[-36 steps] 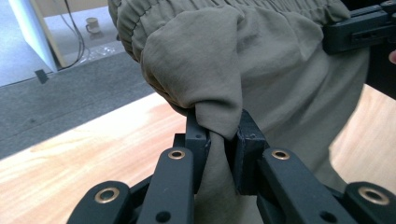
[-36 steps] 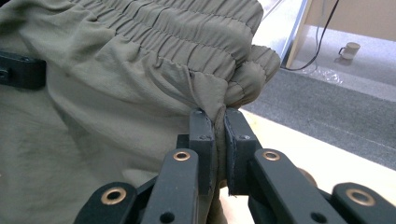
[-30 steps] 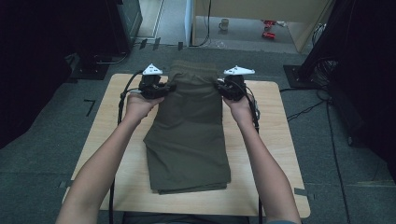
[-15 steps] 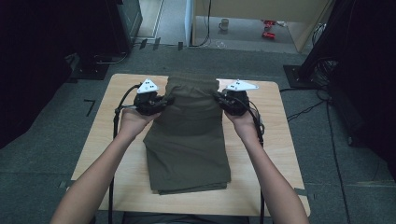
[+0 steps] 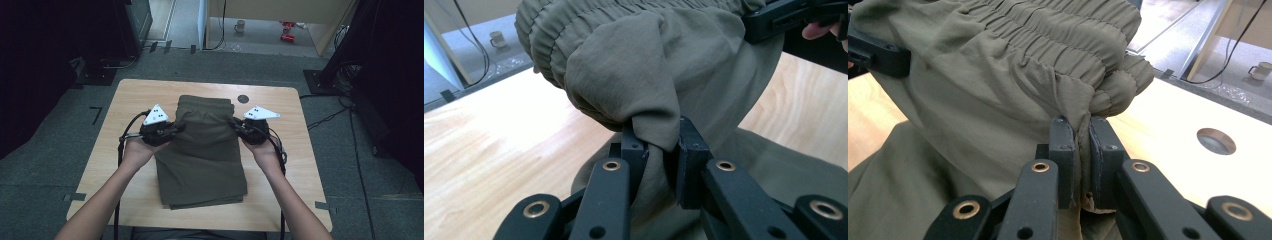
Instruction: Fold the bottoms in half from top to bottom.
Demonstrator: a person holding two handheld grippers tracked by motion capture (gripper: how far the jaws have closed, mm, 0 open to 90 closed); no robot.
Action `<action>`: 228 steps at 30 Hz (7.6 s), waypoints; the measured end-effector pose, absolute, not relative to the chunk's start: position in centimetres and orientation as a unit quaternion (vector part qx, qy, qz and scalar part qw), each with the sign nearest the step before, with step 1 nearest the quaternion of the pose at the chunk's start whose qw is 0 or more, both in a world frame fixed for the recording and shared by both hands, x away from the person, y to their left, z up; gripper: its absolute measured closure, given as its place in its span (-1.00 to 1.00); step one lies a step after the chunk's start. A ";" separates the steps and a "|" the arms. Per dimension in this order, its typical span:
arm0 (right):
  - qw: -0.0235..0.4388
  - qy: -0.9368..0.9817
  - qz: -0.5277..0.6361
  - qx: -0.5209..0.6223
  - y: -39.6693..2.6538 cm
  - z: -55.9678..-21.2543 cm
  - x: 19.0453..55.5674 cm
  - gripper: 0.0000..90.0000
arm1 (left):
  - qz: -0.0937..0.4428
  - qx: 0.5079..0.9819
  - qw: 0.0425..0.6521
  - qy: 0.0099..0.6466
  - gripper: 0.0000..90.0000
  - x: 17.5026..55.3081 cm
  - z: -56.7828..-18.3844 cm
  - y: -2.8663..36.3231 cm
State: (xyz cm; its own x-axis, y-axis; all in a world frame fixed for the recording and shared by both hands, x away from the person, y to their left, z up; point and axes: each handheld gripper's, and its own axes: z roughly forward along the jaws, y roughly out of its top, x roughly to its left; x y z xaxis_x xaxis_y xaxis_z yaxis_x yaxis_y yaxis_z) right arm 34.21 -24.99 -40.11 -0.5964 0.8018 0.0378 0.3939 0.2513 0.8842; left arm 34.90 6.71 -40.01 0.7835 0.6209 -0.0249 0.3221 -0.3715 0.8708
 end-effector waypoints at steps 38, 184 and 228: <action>0.136 0.808 0.423 0.386 -23.7 -47.3 27.7 0.71 | 0.103 0.857 0.421 0.279 0.60 27.7 -46.4 8.2; 0.041 0.772 0.454 0.442 -27.0 -49.8 36.4 0.92 | 0.004 0.861 0.436 0.260 0.53 33.5 -48.0 7.7; 0.078 0.837 0.423 0.338 -24.4 -51.2 27.1 -0.10 | 0.050 0.869 0.417 0.261 0.11 29.4 -49.7 6.4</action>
